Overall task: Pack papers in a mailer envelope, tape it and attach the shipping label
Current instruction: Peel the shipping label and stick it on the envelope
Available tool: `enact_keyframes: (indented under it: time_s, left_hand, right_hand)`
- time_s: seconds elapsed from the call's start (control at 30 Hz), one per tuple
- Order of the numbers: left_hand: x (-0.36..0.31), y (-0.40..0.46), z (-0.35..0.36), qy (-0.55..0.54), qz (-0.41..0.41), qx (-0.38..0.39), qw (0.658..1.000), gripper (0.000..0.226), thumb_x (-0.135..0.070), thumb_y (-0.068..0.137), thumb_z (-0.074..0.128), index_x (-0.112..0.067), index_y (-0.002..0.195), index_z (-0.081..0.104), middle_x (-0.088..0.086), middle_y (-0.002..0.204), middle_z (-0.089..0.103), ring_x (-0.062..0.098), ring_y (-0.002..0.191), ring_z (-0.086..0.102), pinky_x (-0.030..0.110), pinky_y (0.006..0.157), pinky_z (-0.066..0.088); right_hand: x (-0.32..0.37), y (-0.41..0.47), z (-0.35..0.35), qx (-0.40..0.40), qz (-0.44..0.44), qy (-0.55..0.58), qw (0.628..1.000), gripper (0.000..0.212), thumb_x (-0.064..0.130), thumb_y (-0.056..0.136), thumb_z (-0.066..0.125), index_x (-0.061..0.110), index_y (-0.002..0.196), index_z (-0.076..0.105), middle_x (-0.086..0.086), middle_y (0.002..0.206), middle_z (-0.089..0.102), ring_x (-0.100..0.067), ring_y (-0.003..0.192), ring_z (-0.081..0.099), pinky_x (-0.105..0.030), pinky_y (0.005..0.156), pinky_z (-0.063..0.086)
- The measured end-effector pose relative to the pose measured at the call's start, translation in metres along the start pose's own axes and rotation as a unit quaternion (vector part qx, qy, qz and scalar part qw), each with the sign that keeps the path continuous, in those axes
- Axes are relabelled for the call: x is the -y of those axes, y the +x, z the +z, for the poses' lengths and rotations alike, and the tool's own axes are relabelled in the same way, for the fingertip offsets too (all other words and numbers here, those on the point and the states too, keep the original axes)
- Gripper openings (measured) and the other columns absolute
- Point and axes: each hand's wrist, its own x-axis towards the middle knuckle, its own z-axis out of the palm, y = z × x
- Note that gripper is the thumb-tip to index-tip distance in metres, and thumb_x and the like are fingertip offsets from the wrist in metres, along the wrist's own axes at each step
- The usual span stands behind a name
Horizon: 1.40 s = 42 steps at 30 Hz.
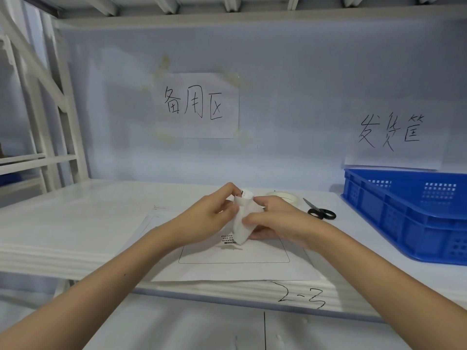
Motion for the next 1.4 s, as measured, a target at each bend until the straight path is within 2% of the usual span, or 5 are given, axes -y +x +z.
enact_keyframes:
  time_s: [0.2,0.4,0.5,0.77,1.4]
  left_hand:
    - [-0.002,0.001,-0.009,0.102,0.024,0.005,0.994,0.009,-0.022,0.103,0.037,-0.03,0.102,0.04,0.018,0.084,0.061,0.023,0.063,0.041,0.029,0.064,0.039]
    - [0.005,-0.014,-0.024,0.292,0.089,0.067,0.95,0.017,-0.008,0.099,0.035,-0.022,0.102,0.045,-0.011,0.092,0.05,0.006,0.083,0.044,0.008,0.087,0.029]
    - [0.024,-0.025,-0.023,0.341,0.116,0.072,0.93,0.021,-0.013,0.099,0.036,-0.032,0.102,0.044,-0.022,0.102,0.043,-0.015,0.099,0.036,0.029,0.112,0.021]
    - [0.045,-0.041,-0.023,0.313,0.106,0.077,0.941,0.017,-0.027,0.096,0.034,-0.032,0.098,0.05,-0.007,0.112,0.057,0.014,0.107,0.049,0.029,0.092,0.037]
    - [0.064,-0.05,-0.039,0.308,0.068,0.08,0.946,0.017,-0.017,0.098,0.05,-0.033,0.099,0.056,-0.022,0.118,0.06,0.005,0.142,0.025,0.035,0.113,0.032]
  right_hand:
    - [0.008,0.004,0.002,-0.095,-0.058,-0.178,0.978,0.016,0.002,0.08,0.051,0.008,0.07,0.062,0.002,0.058,0.057,-0.013,0.057,0.057,-0.031,0.064,0.051]
    - [-0.009,-0.001,0.002,-0.136,-0.183,-0.445,0.866,0.03,0.009,0.088,0.039,0.003,0.103,0.065,-0.02,0.086,0.068,-0.039,0.087,0.06,-0.044,0.075,0.052]
    - [-0.017,-0.007,0.005,-0.112,-0.205,-0.534,0.813,0.029,0.009,0.088,0.039,0.019,0.102,0.062,-0.007,0.098,0.069,-0.036,0.088,0.061,-0.042,0.068,0.052]
    - [-0.033,0.008,0.006,-0.089,-0.228,-0.53,0.812,0.027,0.007,0.087,0.04,0.017,0.101,0.061,-0.002,0.106,0.068,-0.031,0.093,0.064,-0.043,0.072,0.054]
    - [-0.038,0.004,0.01,-0.088,-0.232,-0.565,0.787,0.015,0.016,0.098,0.042,0.015,0.098,0.057,0.0,0.107,0.065,-0.03,0.095,0.061,-0.04,0.069,0.05]
